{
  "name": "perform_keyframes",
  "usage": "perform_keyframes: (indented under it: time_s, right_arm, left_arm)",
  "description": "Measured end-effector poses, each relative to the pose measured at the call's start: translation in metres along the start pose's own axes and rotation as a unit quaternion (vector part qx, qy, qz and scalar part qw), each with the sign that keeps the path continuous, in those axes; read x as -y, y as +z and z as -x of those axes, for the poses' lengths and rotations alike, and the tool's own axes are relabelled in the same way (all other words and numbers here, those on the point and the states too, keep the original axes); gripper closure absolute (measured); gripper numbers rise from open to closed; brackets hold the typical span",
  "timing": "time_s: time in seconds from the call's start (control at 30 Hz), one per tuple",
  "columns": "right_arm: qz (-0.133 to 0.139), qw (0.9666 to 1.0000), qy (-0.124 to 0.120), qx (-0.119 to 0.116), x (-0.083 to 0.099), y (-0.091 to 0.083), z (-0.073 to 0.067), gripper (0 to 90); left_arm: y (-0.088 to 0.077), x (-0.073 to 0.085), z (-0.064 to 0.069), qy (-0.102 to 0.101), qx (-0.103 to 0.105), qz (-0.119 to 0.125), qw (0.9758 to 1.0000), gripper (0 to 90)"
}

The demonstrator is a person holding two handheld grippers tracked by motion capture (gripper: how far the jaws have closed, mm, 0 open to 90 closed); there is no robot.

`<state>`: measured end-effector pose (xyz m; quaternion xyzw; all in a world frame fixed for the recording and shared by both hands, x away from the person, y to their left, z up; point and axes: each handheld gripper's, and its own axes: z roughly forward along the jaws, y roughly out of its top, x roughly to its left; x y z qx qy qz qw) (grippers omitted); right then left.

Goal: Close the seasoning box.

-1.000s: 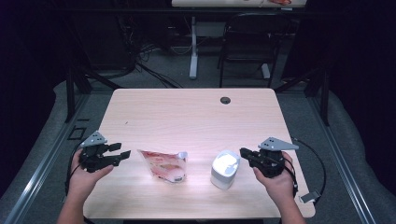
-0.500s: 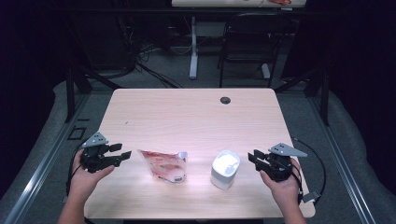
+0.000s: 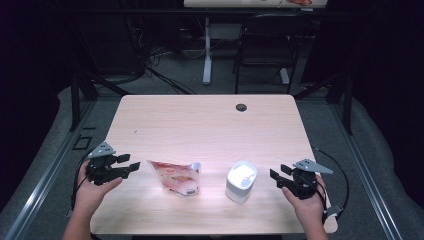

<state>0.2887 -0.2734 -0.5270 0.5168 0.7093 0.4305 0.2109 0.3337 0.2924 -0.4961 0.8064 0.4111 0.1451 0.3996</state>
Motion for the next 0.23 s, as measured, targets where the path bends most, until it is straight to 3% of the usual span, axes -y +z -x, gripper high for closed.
perform_keyframes:
  time_s: [0.13, 0.23]
  right_arm:
    - [0.001, 1.0000, 0.000, 0.004, 0.0019, 0.0015, 0.0025, 46.9]
    - [0.010, 0.9997, -0.011, 0.020, 0.0027, 0.0023, 0.0038, 44.5]
  left_arm:
    - [0.0017, 0.0012, -0.0010, 0.004, -0.003, -0.005, 1.0000, 44.6]
    - [0.0020, 0.0016, -0.0017, 0.005, -0.005, -0.005, 1.0000, 44.6]
